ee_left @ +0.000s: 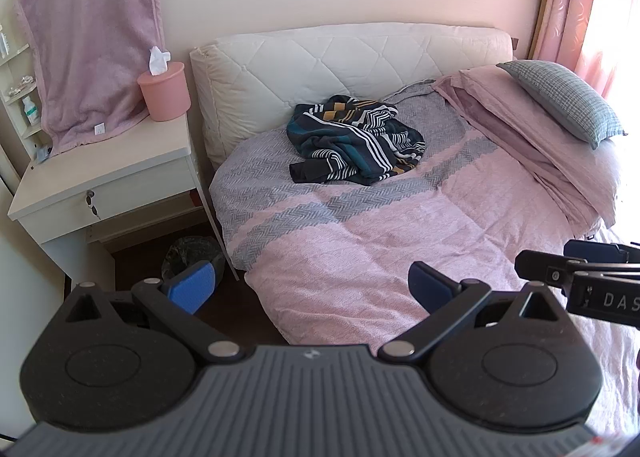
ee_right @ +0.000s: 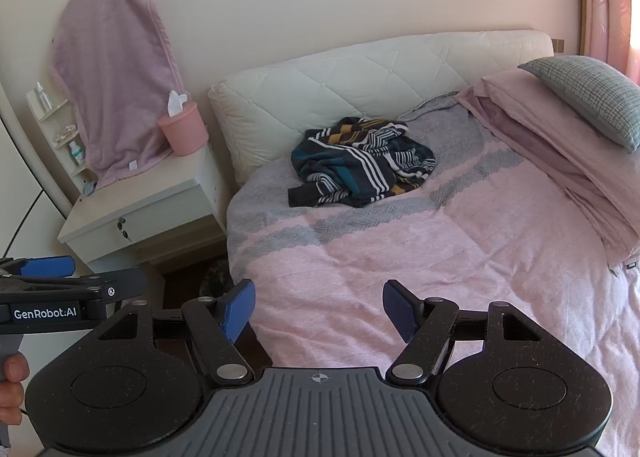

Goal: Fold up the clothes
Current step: 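Move both open grippers toward the crumpled striped sweater on the bed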

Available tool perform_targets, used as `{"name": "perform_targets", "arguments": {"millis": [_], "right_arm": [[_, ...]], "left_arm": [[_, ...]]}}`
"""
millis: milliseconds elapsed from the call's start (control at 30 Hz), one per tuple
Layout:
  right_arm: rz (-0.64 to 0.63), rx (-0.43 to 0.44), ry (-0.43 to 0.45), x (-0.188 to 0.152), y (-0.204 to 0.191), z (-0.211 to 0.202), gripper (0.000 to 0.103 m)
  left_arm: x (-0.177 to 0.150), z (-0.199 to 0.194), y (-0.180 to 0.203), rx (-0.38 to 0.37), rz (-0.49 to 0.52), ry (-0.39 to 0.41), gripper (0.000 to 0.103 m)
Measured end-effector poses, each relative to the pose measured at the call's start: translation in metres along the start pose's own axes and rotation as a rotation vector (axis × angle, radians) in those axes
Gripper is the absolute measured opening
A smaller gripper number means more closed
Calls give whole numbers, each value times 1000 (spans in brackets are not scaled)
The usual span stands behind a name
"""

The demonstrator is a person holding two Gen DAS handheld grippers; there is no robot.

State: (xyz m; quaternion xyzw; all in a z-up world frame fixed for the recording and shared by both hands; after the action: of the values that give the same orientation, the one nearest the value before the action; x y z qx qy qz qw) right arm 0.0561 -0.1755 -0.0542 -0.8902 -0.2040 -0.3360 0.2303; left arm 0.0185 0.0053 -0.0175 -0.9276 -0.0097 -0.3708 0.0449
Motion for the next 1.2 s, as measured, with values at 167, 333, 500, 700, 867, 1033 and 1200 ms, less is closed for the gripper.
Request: {"name": "perform_targets", "arguments": {"millis": [167, 333, 500, 700, 867, 1033, 1200], "right_arm": [[4, -1, -2, 1, 3, 3, 68], [10, -3, -5, 1, 4, 3, 68], [11, -4, -8, 1, 6, 3, 68], [11, -4, -9, 1, 6, 3, 68], [11, -5, -12, 0, 5, 4, 68], [10, -3, -12, -1, 6, 5, 68], [12, -1, -15, -3, 8, 8, 68]], "left_arm": [[-3, 1, -7, -1, 0, -2, 102], [-7, 7, -6, 1, 4, -10, 102], [-3, 9, -2, 2, 8, -16, 102], [-4, 9, -1, 3, 6, -16, 102], [-3, 10, 1, 4, 7, -18, 102], [-3, 11, 2, 5, 8, -20, 102], [-2, 15, 3, 7, 9, -24, 102]]}}
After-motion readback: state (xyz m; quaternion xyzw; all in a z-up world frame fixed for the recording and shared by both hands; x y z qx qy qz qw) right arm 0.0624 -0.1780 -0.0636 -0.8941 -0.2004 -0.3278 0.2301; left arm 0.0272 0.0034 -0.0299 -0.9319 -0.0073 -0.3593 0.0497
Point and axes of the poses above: each gripper's, at about its wrist camera, not at the fingertips, and z roughly the way its jaws point, y to its right, x to its top, the point moved 3 cm from there along z, roughly the way its jaws point, and after that the axes turned 4 degrees about x, right-handed, at the moved point
